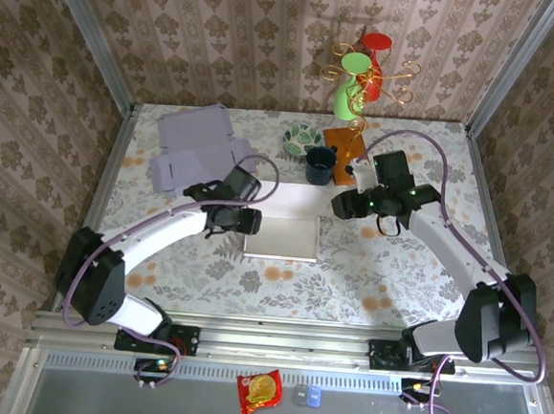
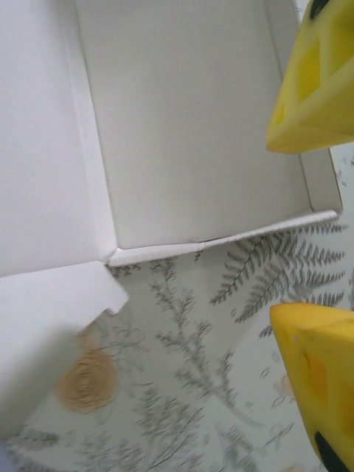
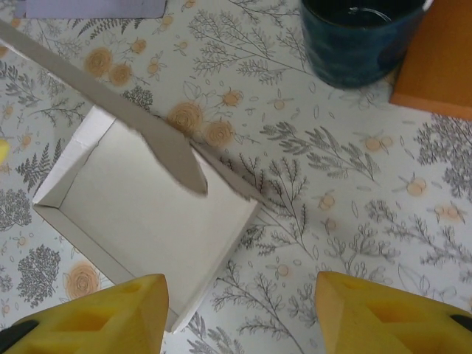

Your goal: Fold the paper box

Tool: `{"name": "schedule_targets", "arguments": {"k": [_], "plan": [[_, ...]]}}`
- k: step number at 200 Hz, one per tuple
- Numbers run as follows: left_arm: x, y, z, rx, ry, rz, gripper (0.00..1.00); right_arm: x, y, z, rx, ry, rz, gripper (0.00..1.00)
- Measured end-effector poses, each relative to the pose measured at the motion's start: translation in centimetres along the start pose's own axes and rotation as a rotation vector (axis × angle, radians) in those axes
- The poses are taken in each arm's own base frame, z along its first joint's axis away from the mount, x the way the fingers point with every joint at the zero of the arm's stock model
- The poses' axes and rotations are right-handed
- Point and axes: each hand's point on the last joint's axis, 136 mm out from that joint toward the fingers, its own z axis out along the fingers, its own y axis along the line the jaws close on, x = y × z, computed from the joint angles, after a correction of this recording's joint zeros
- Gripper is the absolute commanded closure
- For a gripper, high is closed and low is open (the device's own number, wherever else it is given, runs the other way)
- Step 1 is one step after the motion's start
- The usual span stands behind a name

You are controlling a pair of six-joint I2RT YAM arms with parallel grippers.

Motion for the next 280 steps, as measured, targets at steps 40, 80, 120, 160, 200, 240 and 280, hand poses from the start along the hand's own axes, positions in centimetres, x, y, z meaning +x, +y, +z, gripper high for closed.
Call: {"name": "schedule_targets", "arguments": {"k": [40, 80, 120, 160, 200, 240, 280], "plan": [[-3.1, 2.2, -2.5, 0.126, -0.038, 0.135, 0.42, -0.7, 0.1, 1.3, -0.011, 0.050, -0.033, 0.41], [-6.0, 2.3, -3.3, 0.197, -0.063, 0.279, 0.42, -0.8, 0.7, 1.4, -0.022, 0.076, -0.062, 0.41], [-6.7, 2.3, -1.4, 0.209, -0.021, 0.358, 0.47, -1.0, 1.1, 2.1, -0.032, 0.109, -0.075, 0.43], [-6.6, 2.2, -0.3, 0.223, 0.005, 0.375, 0.58, -1.3, 1.0, 3.4, -0.031, 0.143, -0.081, 0.45], [-6.8, 1.7, -0.2, 0.247, 0.004, 0.373, 0.71, -0.8, 0.9, 4.1, -0.025, 0.173, -0.091, 0.50], [-6.9, 1.5, 0.0, 0.258, 0.008, 0.372, 0.79, -1.0, 1.0, 4.0, -0.020, 0.171, -0.096, 0.58], [-7.2, 1.0, -0.1, 0.260, 0.003, 0.371, 0.87, -1.1, 0.8, 4.0, -0.005, 0.172, -0.101, 0.66]]}}
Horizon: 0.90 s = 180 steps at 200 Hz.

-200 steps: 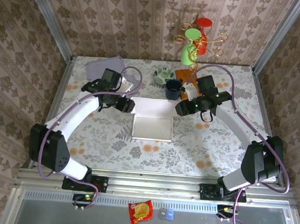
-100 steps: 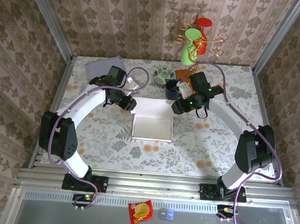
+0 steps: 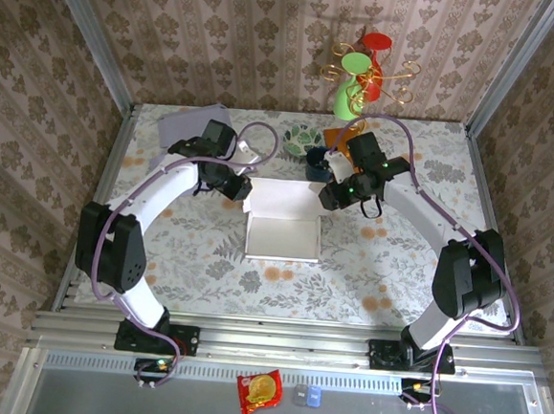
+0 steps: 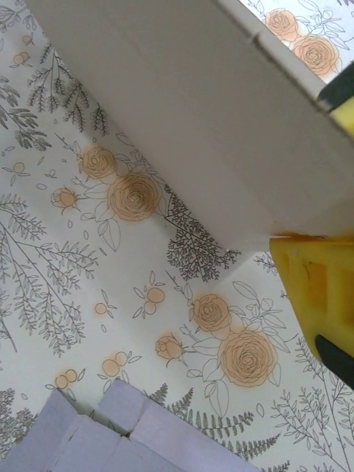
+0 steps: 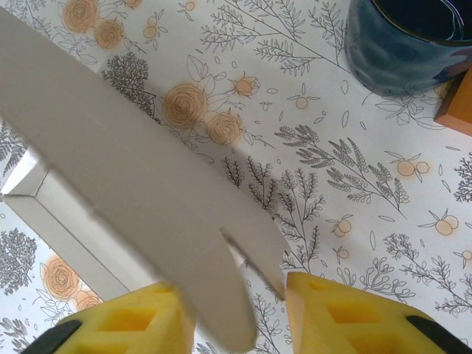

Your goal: Fold the paper box

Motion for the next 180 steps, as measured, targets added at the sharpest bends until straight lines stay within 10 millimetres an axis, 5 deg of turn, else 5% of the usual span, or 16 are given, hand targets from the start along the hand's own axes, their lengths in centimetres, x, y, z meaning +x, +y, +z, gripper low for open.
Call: {"name": "schedule_targets", "arguments": {"k": [90, 180], "plan": [[-0.25, -0.35, 0.74, -0.052, 0.021, -0.020, 0.96, -0.29, -0.22, 0.04, 0.052, 0.003, 0.002, 0.80], [-0.84, 0.04, 0.73, -0.148, 0.011, -0.149, 0.91, -0.49, 0.09, 0.42, 0.120, 0.007, 0.053, 0.93]]}}
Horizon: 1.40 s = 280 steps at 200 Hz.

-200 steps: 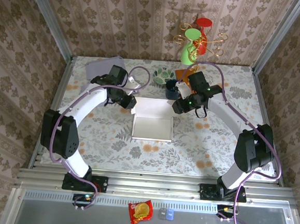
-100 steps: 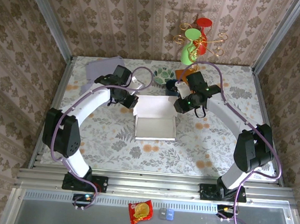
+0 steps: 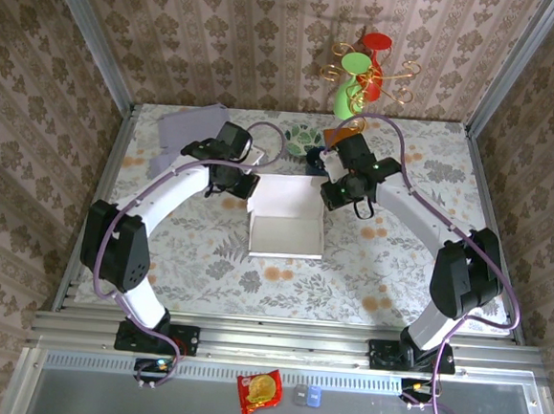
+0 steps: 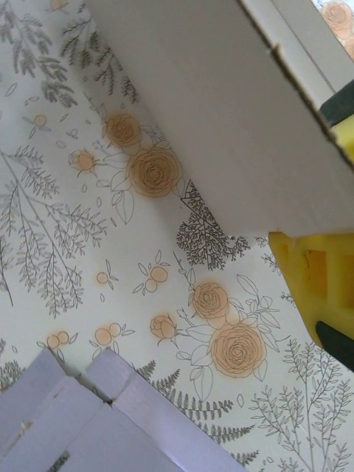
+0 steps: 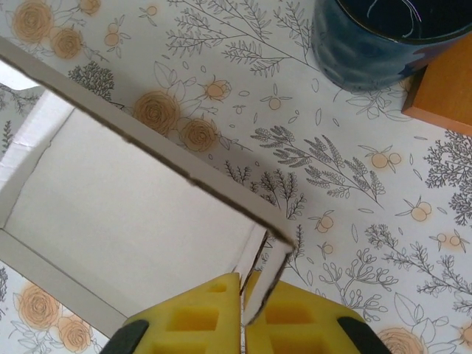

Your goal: Fold the paper box

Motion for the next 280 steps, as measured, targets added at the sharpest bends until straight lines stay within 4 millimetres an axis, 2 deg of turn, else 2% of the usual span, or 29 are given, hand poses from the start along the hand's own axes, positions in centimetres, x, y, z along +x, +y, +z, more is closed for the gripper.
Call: {"name": "schedule_targets", "arguments": {"k": [86, 158, 203, 236, 280], "plan": [[-0.7, 0.8, 0.3, -0.046, -0.009, -0.166, 0.89, -1.1, 0.1, 0.0, 0.034, -0.039, 0.106, 1.00], [-2.3, 1.1, -0.1, -0.058, -0.054, -0.282, 0.90, -2.1, 0.1, 0.5, 0.044, -0.062, 0.191, 1.00], [-2.3, 1.2, 0.2, -0.062, -0.051, -0.312, 0.91, -3.3, -0.3, 0.9, 0.063, -0.092, 0.225, 1.00], [-3.2, 1.5, 0.4, -0.066, -0.096, -0.319, 0.91, -4.4, -0.5, 1.0, 0.064, -0.151, 0.245, 1.00], [-2.1, 1.4, 1.6, -0.045, -0.169, -0.326, 0.93, -2.7, -0.3, 1.9, 0.053, -0.185, 0.257, 1.00]]}}
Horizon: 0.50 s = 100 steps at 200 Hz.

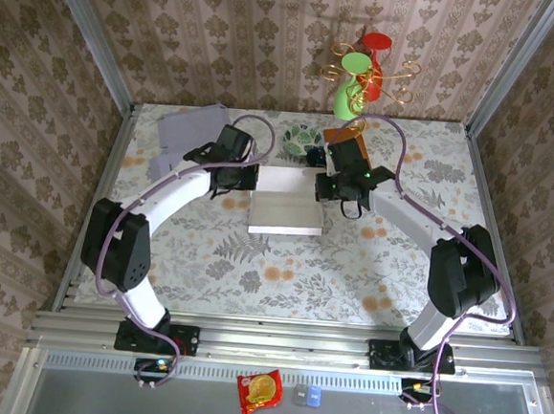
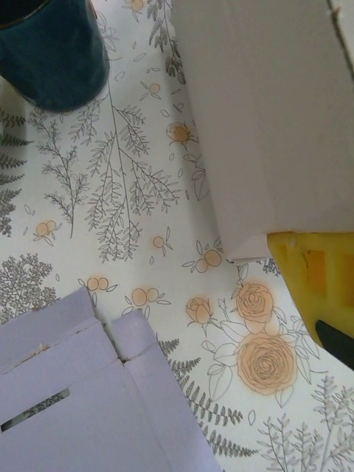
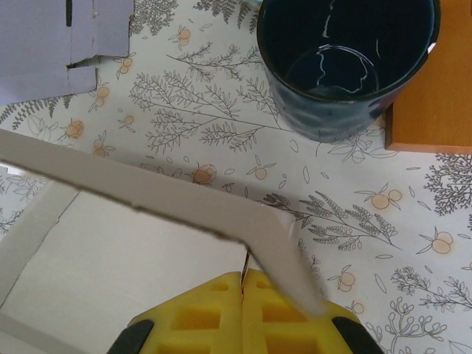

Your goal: Fold the paper box

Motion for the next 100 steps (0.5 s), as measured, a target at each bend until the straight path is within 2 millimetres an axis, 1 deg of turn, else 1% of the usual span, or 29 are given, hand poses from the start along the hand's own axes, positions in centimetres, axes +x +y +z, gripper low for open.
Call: {"name": "schedule_targets", "arguments": {"k": [44, 72, 100], "plan": [[0.7, -0.4, -0.4, 0.043, -0.091, 0.009, 0.94, 1.2, 0.4, -0.8, -0.028, -0.064, -0.015, 1.00], [1.2, -0.9, -0.5, 0.065, -0.127, 0.022, 0.94, 1.8, 0.4, -1.4, -0.025, -0.096, -0.030, 1.00], [1.5, -1.0, -0.5, 0.077, -0.152, 0.012, 0.94, 2.5, 0.5, -1.6, -0.023, -0.120, -0.055, 1.00]]}}
